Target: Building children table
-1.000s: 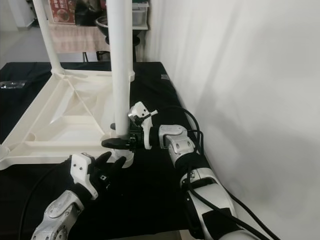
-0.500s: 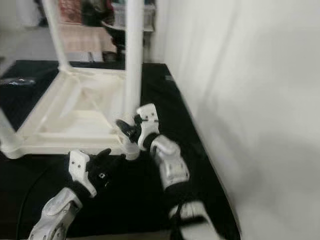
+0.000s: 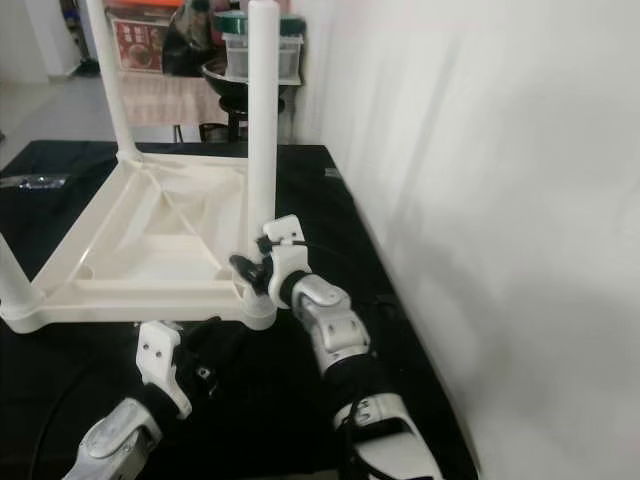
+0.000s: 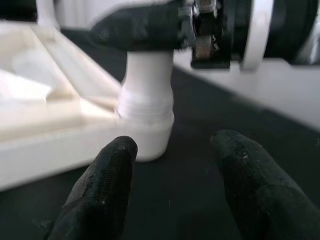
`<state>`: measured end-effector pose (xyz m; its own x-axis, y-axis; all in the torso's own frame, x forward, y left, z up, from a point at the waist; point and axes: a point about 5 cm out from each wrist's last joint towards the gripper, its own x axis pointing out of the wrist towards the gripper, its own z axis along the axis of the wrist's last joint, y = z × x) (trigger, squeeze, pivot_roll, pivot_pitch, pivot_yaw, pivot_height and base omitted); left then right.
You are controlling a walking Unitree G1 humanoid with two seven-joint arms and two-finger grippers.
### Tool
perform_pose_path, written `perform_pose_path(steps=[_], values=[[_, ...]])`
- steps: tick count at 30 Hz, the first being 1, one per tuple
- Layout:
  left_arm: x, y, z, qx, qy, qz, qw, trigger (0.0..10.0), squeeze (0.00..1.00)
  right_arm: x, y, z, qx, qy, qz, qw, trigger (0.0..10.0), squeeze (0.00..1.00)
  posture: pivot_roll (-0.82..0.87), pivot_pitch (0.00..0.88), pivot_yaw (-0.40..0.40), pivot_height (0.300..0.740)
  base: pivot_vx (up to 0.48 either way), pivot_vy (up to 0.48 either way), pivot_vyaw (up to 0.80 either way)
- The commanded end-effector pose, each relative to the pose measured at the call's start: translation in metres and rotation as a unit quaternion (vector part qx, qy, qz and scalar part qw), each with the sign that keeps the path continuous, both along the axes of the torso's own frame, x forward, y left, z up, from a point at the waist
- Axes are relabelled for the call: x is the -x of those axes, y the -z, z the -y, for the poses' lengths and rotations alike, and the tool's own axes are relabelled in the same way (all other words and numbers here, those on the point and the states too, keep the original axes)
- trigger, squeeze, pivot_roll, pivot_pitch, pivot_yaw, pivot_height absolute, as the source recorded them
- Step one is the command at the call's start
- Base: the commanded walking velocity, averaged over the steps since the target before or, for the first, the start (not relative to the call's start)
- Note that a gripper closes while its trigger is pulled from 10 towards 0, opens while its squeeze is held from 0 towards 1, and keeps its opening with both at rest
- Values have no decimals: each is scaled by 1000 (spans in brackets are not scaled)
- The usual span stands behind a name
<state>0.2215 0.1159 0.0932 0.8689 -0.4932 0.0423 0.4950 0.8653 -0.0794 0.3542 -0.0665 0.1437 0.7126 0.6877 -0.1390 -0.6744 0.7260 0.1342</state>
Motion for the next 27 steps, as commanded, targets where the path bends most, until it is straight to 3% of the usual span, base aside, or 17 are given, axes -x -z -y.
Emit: perform_pose_path(steps=[1,2,3,6,7,11,14,19,20,27], values=[[3,-3,5,-14,14,4,1000,10000,0,-1,-13,-1,-21,-32,18,999,10000,1000,44,0,-54,740,0,0,0],[8,-4,6,-24,14,12,1000,10000,0,-2,-22,3,-28,-73,39,996,10000,1000,44,0,-54,740,0,0,0],[11,-7,7,-31,11,21,999,10000,0,-4,-27,9,-24,-107,51,993,10000,502,49,0,-56,740,0,0,0],[12,-9,7,-34,7,27,999,10000,0,-5,-29,12,-21,-128,57,990,10000,502,52,0,-59,740,0,0,0],[15,-12,9,-33,3,33,999,10000,0,-6,-28,18,-7,-154,58,986,10000,0,63,0,-62,740,0,0,0],[26,-22,8,-23,-20,40,999,10000,0,-13,-23,31,22,-178,47,983,10000,0,75,0,-65,740,0,0,0],[36,-28,-1,-7,-57,33,998,10000,0,-18,-23,39,30,-165,37,985,10000,0,76,0,-66,740,0,0,0],[43,-30,-7,-10,-71,31,997,10000,0,-19,-22,45,31,-157,32,987,10000,0,87,0,-73,740,0,0,0],[51,-32,-13,-17,-82,29,996,10000,0,-21,-19,53,29,-143,21,989,0,0,91,0,-77,740,0,0,0],[60,-37,-16,-17,-100,25,995,10000,0,-21,-12,69,25,-114,12,993,0,0,92,0,-81,740,0,0,0]])
